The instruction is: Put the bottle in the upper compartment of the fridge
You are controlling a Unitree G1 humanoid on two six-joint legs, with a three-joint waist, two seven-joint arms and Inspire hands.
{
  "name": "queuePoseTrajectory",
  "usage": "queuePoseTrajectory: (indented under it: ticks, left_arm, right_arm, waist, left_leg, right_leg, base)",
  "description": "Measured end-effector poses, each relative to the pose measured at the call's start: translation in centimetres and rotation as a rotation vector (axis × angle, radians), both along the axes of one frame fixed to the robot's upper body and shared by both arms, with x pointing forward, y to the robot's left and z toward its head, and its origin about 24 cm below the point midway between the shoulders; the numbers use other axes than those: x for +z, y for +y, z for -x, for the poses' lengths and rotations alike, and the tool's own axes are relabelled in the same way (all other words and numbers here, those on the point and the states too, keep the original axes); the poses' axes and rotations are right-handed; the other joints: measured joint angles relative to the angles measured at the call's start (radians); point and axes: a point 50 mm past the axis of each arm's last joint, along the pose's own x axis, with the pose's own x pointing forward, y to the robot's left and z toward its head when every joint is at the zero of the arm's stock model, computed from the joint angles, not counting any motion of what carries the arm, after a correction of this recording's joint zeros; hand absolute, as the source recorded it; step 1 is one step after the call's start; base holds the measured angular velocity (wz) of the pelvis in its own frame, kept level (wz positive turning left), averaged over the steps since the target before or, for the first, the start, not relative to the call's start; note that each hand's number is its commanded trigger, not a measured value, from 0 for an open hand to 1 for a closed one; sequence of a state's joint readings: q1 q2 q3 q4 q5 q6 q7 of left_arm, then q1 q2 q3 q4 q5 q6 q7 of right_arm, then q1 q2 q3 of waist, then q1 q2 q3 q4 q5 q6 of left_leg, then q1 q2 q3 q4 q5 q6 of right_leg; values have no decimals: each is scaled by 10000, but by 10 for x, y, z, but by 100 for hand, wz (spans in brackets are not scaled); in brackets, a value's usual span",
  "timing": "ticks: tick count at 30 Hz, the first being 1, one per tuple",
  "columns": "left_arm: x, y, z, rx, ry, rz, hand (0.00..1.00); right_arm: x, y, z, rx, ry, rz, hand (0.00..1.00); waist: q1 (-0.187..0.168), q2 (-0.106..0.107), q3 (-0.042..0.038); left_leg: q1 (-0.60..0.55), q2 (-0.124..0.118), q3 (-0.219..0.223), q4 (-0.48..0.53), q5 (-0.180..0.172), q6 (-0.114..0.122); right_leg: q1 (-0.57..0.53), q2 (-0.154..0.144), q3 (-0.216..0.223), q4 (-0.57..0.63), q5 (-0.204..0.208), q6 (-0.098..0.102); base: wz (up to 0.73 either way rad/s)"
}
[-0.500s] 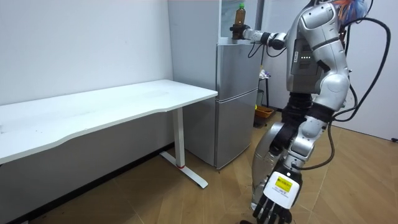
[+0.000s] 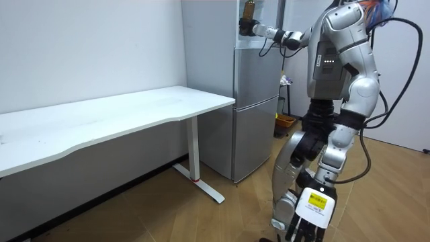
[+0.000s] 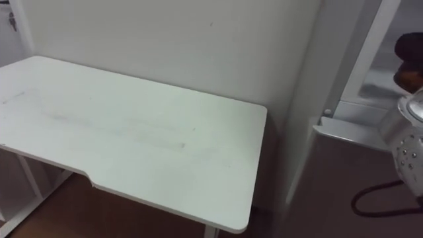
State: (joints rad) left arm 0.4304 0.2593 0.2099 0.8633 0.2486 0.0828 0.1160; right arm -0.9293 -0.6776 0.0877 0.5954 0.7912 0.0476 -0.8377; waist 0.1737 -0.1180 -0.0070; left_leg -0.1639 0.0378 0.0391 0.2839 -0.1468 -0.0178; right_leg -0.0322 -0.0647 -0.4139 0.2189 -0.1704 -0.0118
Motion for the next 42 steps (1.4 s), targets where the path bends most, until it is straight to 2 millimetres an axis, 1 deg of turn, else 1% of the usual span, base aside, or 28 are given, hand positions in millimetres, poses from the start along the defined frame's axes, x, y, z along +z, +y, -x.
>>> queuePoseTrajectory:
  ticks: [5, 8, 11, 14, 15, 16, 20, 22, 24, 26, 28, 31, 33, 34, 36, 37, 40, 42]
  left_arm:
    - [-1, -1, 5, 97, 200, 142, 0]
    - [-2, -2, 2, 40, 134, 238, 0]
    - [-2, -2, -2, -107, 58, 253, 0]
    - [-2, -3, -4, -193, 28, 255, 0]
    - [-1, -1, -6, -209, -18, 231, 0]
    - [-1, -1, -8, -279, -46, 230, 0]
    - [0, 3, -15, -535, -111, 171, 0]
    - [1, 5, -24, -619, -300, 131, 0]
    - [1, 4, -30, -629, -467, 158, 0]
    - [2, 5, -36, -567, -731, 117, 0]
    - [5, 6, -43, -700, -1007, 49, 0]
    - [8, 8, -47, -999, -1014, -51, 0]
    - [9, 9, -48, -1062, -984, -83, 0]
    - [9, 9, -48, -1086, -977, -75, 0]
    - [8, 7, -48, -1146, -914, -37, 0]
    - [7, 7, -48, -1157, -864, -2, 0]
    - [7, 6, -45, -1159, -700, 26, 0]
    - [6, 4, -43, -1156, -623, 86, 0]
  right_arm:
    - [-2, 1, -2, 445, -32, -241, 100]
    - [-7, -1, -4, 669, 200, -244, 100]
    - [-17, -7, -6, 759, 462, -567, 100]
    - [-20, -14, -6, 837, 443, -448, 100]
    - [-22, -18, -5, 854, 451, -376, 100]
    - [-23, -23, -4, 843, 472, -270, 100]
    - [-28, -35, -1, 858, 853, 228, 100]
    - [-34, -43, 0, 827, 1116, 469, 100]
    - [-38, -48, 2, 803, 1239, 569, 100]
    - [-39, -53, 4, 714, 1271, 617, 100]
    - [-38, -60, 8, 566, 1314, 839, 100]
    - [-39, -65, 11, 413, 1341, 866, 100]
    - [-39, -67, 12, 398, 1336, 932, 100]
    - [-37, -68, 12, 410, 1264, 930, 93]
    - [-35, -69, 13, 392, 1254, 1070, 62]
    - [-34, -70, 13, 375, 1240, 1133, 0]
    - [-28, -70, 13, 441, 1098, 1249, 0]
    - [-25, -69, 12, 504, 1088, 1373, 0]
  waist:
    - [-3, 3, 9]
    - [-10, -8, 38]
    - [-19, -23, 113]
    - [-17, -35, 155]
    - [-10, -41, 206]
    - [18, -50, 238]
    - [213, -56, 250]
    - [331, -71, 264]
    - [350, -61, 268]
    - [355, -67, 263]
    - [526, -63, 263]
    - [594, -48, 266]
    - [638, -20, 251]
    - [655, 15, 250]
    - [714, 102, 263]
    - [767, 176, 249]
    - [810, 334, 254]
    - [805, 403, 247]
  left_leg:
    - [2, -16, -23, -6, -1, 1]
    - [5, -13, -59, 27, -4, 0]
    - [-17, -13, -105, 99, -5, -3]
    - [3, -4, -108, 140, -12, 0]
    - [4, 0, -124, 163, -12, -1]
    - [-7, 1, -142, 178, -12, -1]
    - [-160, 27, -164, 257, -39, -2]
    - [-232, 35, -192, 343, -43, -2]
    - [-388, 55, -276, 543, -108, 8]
    - [-586, 70, -376, 726, -145, 17]
    - [-854, 117, -420, 952, -194, 15]
    - [-947, 117, -493, 1004, -188, 14]
    - [-985, 118, -503, 1004, -181, 8]
    - [-1025, 119, -514, 1002, -164, 6]
    - [-1025, 119, -523, 1002, -156, 4]
    - [-1020, 117, -523, 1001, -155, 5]
    - [-1018, 103, -526, 931, -98, 0]
    - [-1034, 103, -539, 931, -80, -11]
  right_leg:
    - [17, -14, -19, 13, -17, 7]
    - [54, -11, -40, 14, -25, -2]
    - [94, -12, -99, 4, -47, -16]
    - [144, -6, -101, -2, -48, -15]
    - [169, 5, -100, -1, -47, -17]
    - [182, 7, -110, 2, -47, -18]
    - [99, 35, -107, 9, -46, -23]
    - [53, 46, -124, -4, -39, -34]
    - [13, 64, -214, 0, -39, -37]
    - [-124, 91, -286, 19, -35, -46]
    - [-270, 145, -304, 41, -28, -56]
    - [-322, 156, -413, 40, 2, -86]
    - [-368, 158, -423, 49, 2, -86]
    - [-397, 161, -437, 46, 9, -91]
    - [-405, 164, -407, 45, 36, -119]
    - [-407, 163, -394, 47, 42, -118]
    - [-451, 138, -380, 85, 30, -101]
    - [-487, 126, -417, 117, 25, -108]
  base:
    - [1]
    - [2]
    - [5]
    - [3]
    - [4]
    - [4]
    - [1]
    - [4]
    - [11]
    - [11]
    - [0]
    - [7]
    - [2]
    - [0]
    - [0]
    - [0]
    - [0]
    - [0]
